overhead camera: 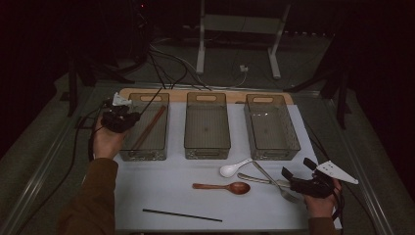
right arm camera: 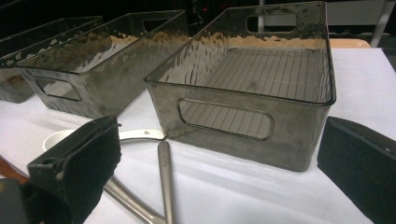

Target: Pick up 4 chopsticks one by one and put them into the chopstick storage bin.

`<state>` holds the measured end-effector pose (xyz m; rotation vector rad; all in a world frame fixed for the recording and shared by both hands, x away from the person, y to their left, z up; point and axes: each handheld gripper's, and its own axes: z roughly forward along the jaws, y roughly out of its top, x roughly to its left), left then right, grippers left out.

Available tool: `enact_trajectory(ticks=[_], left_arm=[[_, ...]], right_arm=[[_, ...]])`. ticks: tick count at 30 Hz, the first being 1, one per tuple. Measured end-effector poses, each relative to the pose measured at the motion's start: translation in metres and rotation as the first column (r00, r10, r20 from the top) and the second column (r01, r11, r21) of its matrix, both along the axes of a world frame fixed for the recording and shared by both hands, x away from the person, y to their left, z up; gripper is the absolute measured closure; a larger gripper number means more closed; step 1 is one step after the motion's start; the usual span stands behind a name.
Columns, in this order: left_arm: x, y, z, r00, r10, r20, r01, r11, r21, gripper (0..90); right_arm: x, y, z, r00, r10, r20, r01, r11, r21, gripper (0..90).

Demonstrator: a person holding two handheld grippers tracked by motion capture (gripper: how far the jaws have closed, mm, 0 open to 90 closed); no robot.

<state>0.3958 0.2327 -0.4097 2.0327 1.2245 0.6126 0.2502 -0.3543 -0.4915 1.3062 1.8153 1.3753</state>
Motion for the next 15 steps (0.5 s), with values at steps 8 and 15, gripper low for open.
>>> enact_trajectory(ticks=[8, 15], left_arm=[[0.004, 0.003, -0.012, 0.9996, 0.002, -0.030, -0.002, 1.0000, -0.004, 87.6], [0.007, 0.014, -0.025, 0.9987, 0.008, -0.050, -0.013, 0.9946, -0.103, 41.3]], right_arm=[[0.000, 0.000, 0.000, 1.0000, -0.001, 0.000, 0.001, 1.000, 0.001, 0.0], [0.000, -0.001, 0.000, 1.0000, -0.001, 0.001, 0.001, 1.000, 0.002, 0.0]])
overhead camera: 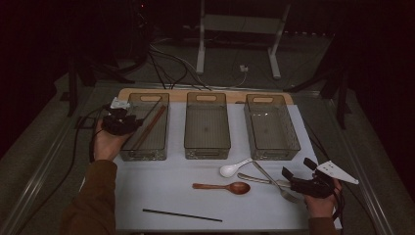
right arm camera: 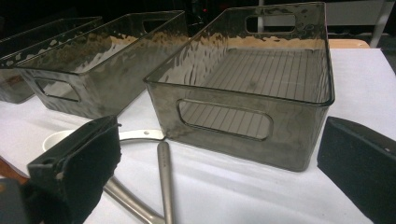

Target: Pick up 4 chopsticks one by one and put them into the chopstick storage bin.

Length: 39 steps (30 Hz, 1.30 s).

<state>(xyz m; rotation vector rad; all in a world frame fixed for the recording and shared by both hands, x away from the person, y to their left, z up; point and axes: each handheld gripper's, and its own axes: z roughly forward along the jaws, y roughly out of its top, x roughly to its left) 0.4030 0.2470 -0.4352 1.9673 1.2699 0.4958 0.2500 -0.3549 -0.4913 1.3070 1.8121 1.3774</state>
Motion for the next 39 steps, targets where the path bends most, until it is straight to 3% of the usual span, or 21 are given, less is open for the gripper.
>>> enact_trajectory(ticks=[2, 7, 9, 16, 24, 29, 39], left_arm=[[-0.001, 0.001, 0.000, 0.9999, 0.013, 0.001, -0.013, 0.9999, -0.005, 18.9], [-0.004, -0.001, 0.003, 0.9994, -0.033, -0.010, 0.033, 0.9992, -0.025, 10.8], [-0.005, -0.002, 0.003, 0.9986, -0.051, -0.010, 0.051, 0.9984, -0.025, 3.6], [-0.011, -0.010, 0.007, 0.9923, -0.124, -0.004, 0.123, 0.9920, -0.025, 1.2], [-0.022, -0.022, 0.012, 0.9762, -0.217, 0.002, 0.217, 0.9762, -0.004, 1.2], [-0.032, -0.035, 0.015, 0.9568, -0.291, -0.003, 0.291, 0.9567, 0.017, 1.2], [-0.054, -0.064, 0.016, 0.9045, -0.426, -0.016, 0.426, 0.9025, 0.061, 1.2]], right_arm=[[0.000, 0.000, 0.000, 1.0000, -0.002, -0.001, 0.002, 1.000, 0.000, 0.0], [0.000, 0.001, 0.000, 1.0000, 0.001, -0.002, -0.001, 1.000, -0.003, 0.0], [0.000, 0.001, 0.000, 1.0000, 0.000, -0.001, 0.000, 1.000, -0.003, 0.0], [0.000, 0.001, 0.000, 1.0000, 0.001, -0.003, -0.001, 1.000, -0.002, 0.0], [0.000, 0.001, 0.000, 1.0000, 0.002, -0.003, -0.002, 1.000, -0.004, 0.0], [0.000, 0.001, 0.000, 1.0000, 0.001, -0.003, -0.001, 1.000, -0.002, 0.0], [0.000, 0.001, 0.000, 1.0000, 0.001, -0.003, -0.002, 1.000, -0.003, 0.0]])
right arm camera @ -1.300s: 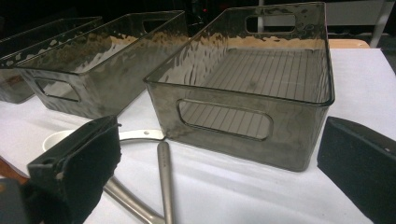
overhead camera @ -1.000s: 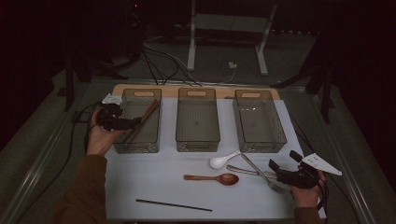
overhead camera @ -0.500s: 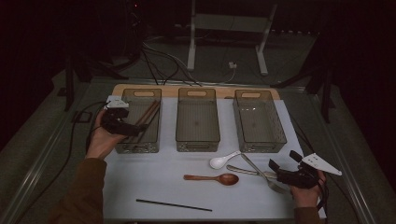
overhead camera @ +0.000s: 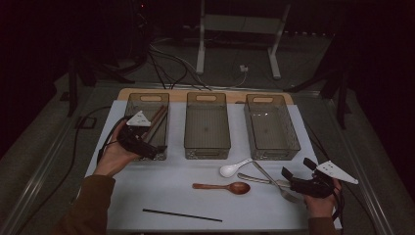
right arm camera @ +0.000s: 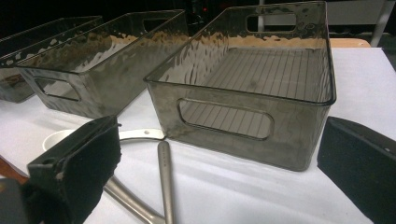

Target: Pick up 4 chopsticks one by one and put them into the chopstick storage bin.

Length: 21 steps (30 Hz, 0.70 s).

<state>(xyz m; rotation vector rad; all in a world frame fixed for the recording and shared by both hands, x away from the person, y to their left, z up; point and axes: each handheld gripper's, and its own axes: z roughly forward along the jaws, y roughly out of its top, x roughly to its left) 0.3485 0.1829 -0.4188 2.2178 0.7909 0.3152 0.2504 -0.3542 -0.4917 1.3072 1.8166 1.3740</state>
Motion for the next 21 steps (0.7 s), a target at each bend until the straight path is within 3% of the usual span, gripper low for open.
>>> enact_trajectory(ticks=[6, 10, 21], left_arm=[[-0.018, -0.015, -0.002, 0.9969, -0.079, 0.008, 0.078, 0.9968, 0.018, 1.2], [-0.030, -0.026, -0.008, 0.9915, -0.130, 0.001, 0.130, 0.9905, 0.045, 1.2], [-0.057, -0.045, -0.031, 0.9767, -0.213, -0.021, 0.214, 0.9743, 0.069, 1.2]], right_arm=[[0.000, 0.000, 0.000, 1.0000, -0.001, 0.001, 0.001, 1.000, 0.001, 0.0], [0.000, 0.000, 0.000, 1.0000, -0.001, 0.001, 0.001, 1.000, 0.002, 0.0], [-0.001, 0.000, 0.000, 1.0000, -0.001, 0.001, 0.001, 1.000, 0.002, 0.0]])
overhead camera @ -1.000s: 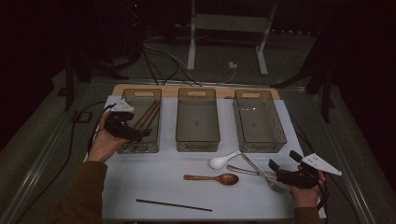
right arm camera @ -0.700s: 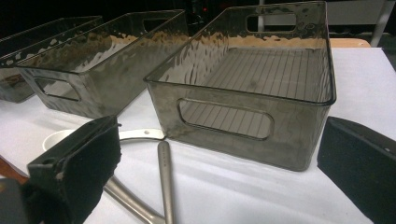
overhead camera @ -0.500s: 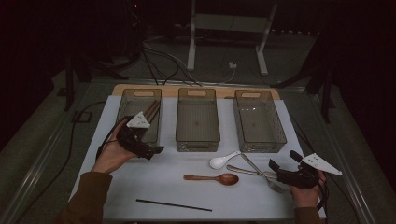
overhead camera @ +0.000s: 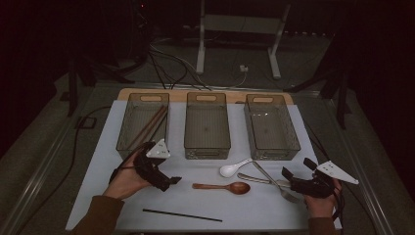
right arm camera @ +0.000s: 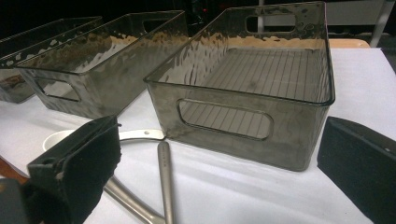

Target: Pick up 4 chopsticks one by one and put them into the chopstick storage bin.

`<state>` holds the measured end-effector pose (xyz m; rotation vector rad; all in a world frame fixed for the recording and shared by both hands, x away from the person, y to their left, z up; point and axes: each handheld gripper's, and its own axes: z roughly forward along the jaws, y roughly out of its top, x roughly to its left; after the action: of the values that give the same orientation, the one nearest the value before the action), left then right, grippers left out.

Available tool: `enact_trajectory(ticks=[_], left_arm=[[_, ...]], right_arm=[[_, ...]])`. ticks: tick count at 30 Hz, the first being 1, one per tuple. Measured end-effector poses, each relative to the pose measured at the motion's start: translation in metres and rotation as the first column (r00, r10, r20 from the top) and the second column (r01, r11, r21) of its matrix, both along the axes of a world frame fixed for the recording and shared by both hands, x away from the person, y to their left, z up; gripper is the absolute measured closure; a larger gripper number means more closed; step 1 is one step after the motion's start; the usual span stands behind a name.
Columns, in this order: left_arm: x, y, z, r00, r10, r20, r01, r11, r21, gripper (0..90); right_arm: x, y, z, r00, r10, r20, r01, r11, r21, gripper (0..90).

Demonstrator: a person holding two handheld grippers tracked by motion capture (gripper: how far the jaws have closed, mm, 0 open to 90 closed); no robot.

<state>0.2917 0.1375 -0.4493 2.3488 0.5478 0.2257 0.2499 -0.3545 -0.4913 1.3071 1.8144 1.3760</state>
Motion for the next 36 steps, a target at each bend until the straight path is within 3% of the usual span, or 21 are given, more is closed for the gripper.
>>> enact_trajectory(ticks=[10, 17, 26, 29, 30, 34, 36], left_arm=[[-0.021, -0.015, -0.030, 0.9968, -0.067, -0.043, 0.069, 0.9972, 0.031, 1.3], [-0.033, -0.016, -0.041, 0.9928, -0.100, -0.067, 0.103, 0.9940, 0.038, 2.0], [-0.050, -0.019, -0.052, 0.9815, -0.168, -0.091, 0.176, 0.9804, 0.088, 9.1], [-0.057, -0.021, -0.055, 0.9785, -0.188, -0.084, 0.197, 0.9744, 0.108, 18.1], [-0.059, -0.021, -0.056, 0.9749, -0.207, -0.080, 0.216, 0.9691, 0.119, 20.2], [-0.065, -0.024, -0.060, 0.9548, -0.288, -0.072, 0.296, 0.9449, 0.140, 47.5], [-0.066, -0.025, -0.060, 0.9512, -0.301, -0.068, 0.308, 0.9393, 0.151, 53.9]], right_arm=[[0.000, 0.000, 0.000, 1.0000, -0.001, 0.000, 0.001, 1.000, 0.000, 0.0], [0.000, 0.000, 0.000, 1.0000, -0.001, 0.001, 0.001, 1.000, 0.001, 0.0], [0.000, 0.000, 0.000, 1.0000, -0.001, 0.000, 0.001, 1.000, 0.000, 0.0], [0.000, 0.000, 0.000, 1.0000, -0.001, -0.001, 0.001, 1.000, 0.001, 0.0], [0.000, 0.001, 0.000, 1.0000, 0.000, -0.001, 0.000, 1.000, 0.001, 0.0], [0.000, 0.001, 0.000, 1.0000, -0.001, -0.001, 0.001, 1.000, 0.002, 0.0], [0.000, 0.001, 0.000, 1.0000, -0.001, -0.001, 0.001, 1.000, 0.002, 0.0]])
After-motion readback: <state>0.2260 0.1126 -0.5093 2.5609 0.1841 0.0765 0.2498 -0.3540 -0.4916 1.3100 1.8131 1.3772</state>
